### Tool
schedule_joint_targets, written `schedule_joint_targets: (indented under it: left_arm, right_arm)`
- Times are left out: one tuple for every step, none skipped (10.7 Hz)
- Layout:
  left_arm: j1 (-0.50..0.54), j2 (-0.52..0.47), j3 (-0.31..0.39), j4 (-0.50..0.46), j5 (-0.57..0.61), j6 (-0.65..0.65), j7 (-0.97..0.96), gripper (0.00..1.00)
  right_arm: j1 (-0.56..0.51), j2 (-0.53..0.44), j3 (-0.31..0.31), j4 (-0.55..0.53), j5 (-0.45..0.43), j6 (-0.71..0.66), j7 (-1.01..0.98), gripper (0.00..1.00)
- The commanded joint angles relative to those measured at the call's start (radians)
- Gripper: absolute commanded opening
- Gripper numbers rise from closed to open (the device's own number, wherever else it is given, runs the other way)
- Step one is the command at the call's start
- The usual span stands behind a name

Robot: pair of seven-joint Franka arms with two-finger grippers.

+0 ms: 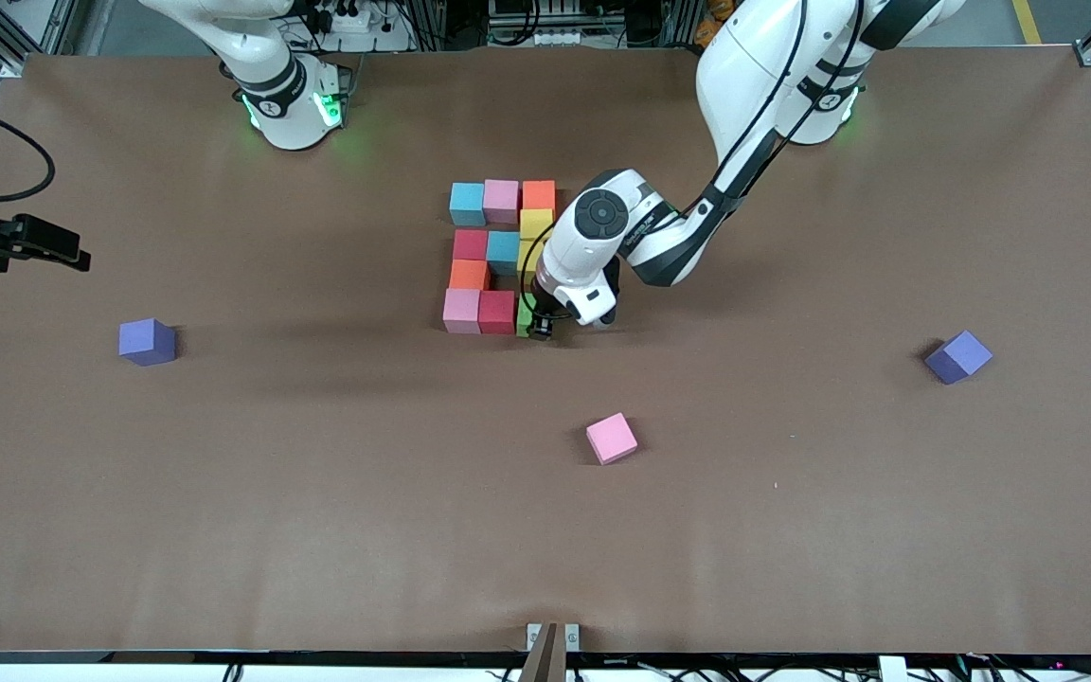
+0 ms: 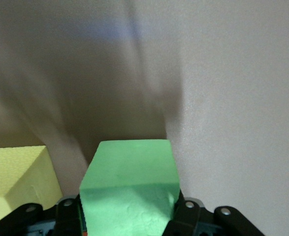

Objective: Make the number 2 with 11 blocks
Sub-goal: 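Lower the green cube beside the red cube with the left gripper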

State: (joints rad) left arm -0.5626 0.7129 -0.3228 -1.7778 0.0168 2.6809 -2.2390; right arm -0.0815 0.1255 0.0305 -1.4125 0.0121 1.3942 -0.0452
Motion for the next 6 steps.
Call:
schedule_joint_targets:
  left_arm:
    - [-0.008, 0.019, 0.008, 0.026, 0.028, 0.007, -0.019, 0.14]
    - [-0.008, 0.02, 0.008, 0.032, 0.028, 0.007, -0.017, 0.25]
    - [-0.008, 0.025, 0.008, 0.032, 0.028, 0.007, -0.007, 0.34]
    - [-0.008, 0.026, 0.008, 0.034, 0.028, 0.007, -0.007, 0.42]
    - [-0.008, 0.027, 0.008, 0.034, 0.028, 0.007, -0.007, 0.43]
    - [-0.008, 0.027, 0.008, 0.034, 0.026, 0.007, -0.007, 0.45]
  right_arm:
    - [-0.023, -0.013, 0.006, 0.027, 0.032, -0.035, -0.021, 1.0]
    - [-0.067, -0.015, 0.005, 0.032, 0.054, -0.04, -0.033, 1.0]
    - [-0.101, -0.012, 0.003, 0.044, 0.109, -0.04, -0.048, 1.0]
    - [-0.122, -0.009, 0.003, 0.059, 0.138, -0.04, -0.053, 1.0]
    - [-0.142, -0.007, 0.003, 0.069, 0.15, -0.04, -0.054, 1.0]
    - [-0.139, -0.006, 0.008, 0.069, 0.147, -0.04, -0.053, 1.0]
